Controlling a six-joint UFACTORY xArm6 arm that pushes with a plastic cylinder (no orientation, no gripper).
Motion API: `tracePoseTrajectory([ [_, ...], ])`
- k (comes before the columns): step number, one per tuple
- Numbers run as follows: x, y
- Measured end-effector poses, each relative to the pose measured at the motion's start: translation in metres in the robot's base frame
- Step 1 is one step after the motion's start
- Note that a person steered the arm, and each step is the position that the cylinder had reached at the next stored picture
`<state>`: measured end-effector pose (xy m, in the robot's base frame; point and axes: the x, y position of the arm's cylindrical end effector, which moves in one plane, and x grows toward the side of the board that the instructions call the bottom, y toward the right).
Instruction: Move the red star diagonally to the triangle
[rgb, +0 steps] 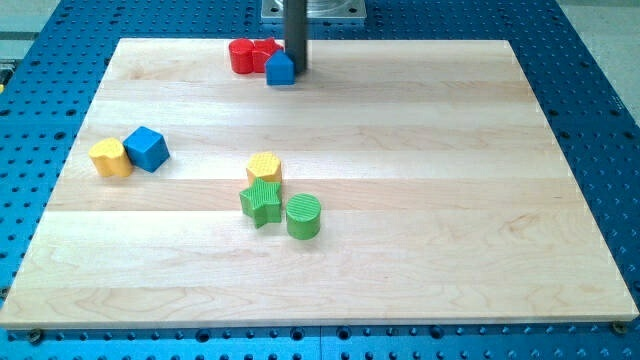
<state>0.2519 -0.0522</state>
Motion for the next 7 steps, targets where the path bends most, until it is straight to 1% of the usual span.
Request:
tracePoseTrajectory([
  [1, 0.018, -0.053],
  [2, 0.029, -0.014],
  [3, 0.004, 0.000],
  [4, -0.030, -0.002],
  [5, -0.034, -0.038],
  [6, -0.014, -0.086],
  [7, 0.033, -0.130],
])
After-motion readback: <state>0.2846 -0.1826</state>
